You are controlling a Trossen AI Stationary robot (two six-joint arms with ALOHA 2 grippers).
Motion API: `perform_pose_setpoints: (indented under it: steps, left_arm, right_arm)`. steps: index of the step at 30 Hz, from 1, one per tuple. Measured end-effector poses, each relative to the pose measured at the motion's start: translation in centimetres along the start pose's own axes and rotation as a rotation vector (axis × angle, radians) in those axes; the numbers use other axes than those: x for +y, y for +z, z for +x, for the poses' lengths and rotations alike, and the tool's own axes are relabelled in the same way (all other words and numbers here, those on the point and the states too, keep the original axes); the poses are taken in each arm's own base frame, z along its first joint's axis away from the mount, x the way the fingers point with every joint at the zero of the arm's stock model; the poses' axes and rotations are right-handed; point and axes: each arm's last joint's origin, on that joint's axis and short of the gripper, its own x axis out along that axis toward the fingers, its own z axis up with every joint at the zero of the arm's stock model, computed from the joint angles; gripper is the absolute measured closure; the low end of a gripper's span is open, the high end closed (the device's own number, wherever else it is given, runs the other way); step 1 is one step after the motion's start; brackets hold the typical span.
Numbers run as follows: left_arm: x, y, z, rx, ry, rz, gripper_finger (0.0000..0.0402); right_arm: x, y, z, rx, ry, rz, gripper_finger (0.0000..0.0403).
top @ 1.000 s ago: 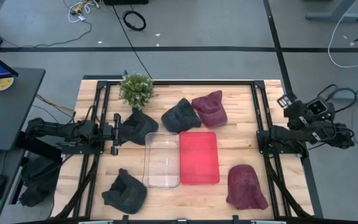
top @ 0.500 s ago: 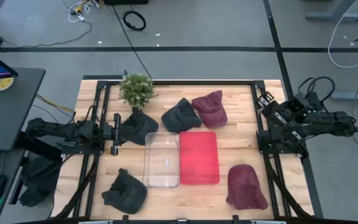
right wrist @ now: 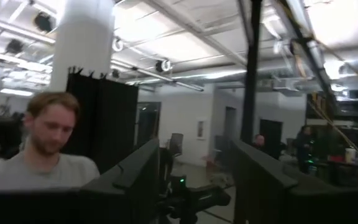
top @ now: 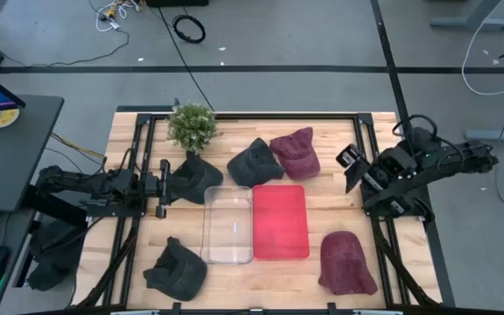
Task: Pick & Place hat
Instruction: Put the bottom red cap into the red bin
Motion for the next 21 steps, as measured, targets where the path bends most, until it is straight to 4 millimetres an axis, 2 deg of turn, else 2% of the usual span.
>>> perform_pose_setpoints:
  steps: [7, 13, 17, 21]
  left_arm:
    - [0.0, 0.0, 0.0, 0.000, 0.000, 0.000, 0.0241]
    - [0.0, 0.0, 0.0, 0.000, 0.000, 0.000, 0.0241]
    - [0.0, 0.0, 0.0, 0.000, 0.000, 0.000, 0.0241]
    - [0.0, 0.0, 0.0, 0.000, 0.000, 0.000, 0.0241]
  right_arm:
    - [1.3, -0.1, 1.6, 0.038, 0.101, -0.071, 0.0204]
    - [2.4, 0.2, 2.4, 0.135, 0.140, -0.029, 0.0204]
    - [2.7, -0.1, 3.1, 0.222, 0.100, -0.048, 0.0204]
    - [2.8, -0.4, 3.8, 0.328, -0.023, -0.059, 0.0204]
